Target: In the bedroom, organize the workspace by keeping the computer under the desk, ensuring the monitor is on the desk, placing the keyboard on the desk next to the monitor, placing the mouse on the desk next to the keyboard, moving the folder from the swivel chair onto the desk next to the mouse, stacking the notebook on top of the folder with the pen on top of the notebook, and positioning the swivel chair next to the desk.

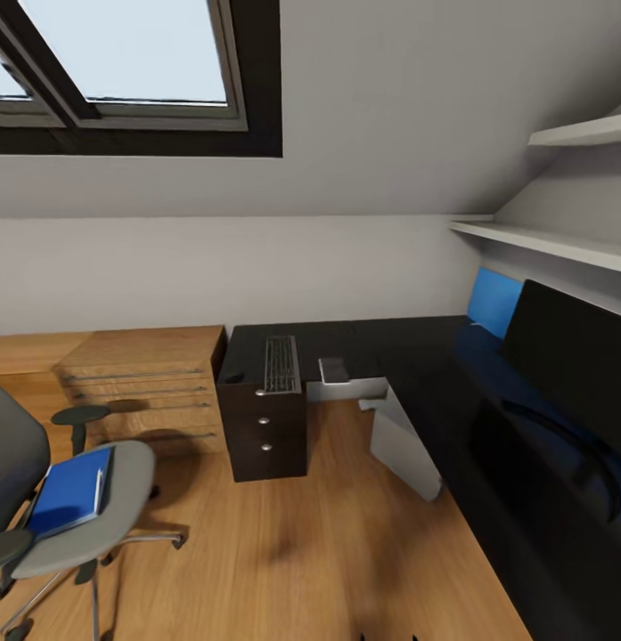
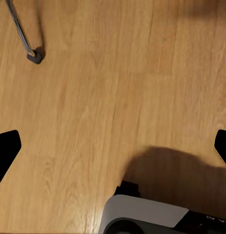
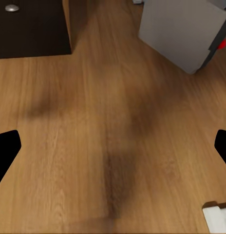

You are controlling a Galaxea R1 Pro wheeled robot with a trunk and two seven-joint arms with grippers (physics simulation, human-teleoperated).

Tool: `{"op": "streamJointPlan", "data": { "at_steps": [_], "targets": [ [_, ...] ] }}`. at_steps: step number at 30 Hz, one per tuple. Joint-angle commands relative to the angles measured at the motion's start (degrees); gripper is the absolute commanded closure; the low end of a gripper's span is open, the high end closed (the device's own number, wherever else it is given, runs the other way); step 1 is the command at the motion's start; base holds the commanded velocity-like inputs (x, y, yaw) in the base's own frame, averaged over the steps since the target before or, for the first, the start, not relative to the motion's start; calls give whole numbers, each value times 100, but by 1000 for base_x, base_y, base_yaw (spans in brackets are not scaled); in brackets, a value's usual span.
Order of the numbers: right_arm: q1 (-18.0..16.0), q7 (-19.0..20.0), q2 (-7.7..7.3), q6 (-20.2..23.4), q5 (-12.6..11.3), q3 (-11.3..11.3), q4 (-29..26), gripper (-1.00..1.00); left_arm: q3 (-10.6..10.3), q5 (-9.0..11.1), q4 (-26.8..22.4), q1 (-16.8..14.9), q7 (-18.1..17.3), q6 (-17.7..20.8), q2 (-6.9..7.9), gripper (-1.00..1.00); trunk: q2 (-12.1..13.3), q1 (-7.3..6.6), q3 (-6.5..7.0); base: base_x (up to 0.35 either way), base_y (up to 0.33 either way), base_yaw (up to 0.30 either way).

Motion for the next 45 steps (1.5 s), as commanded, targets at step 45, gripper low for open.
{"op": "streamJointPlan", "data": {
  "at_steps": [45],
  "targets": [
    [-6,-40,-2,-17,-56,45,-28,-100,-87,29,-4,-4,23,-19,-28,-100,-7,5,-12,292,90,64]
  ]
}}
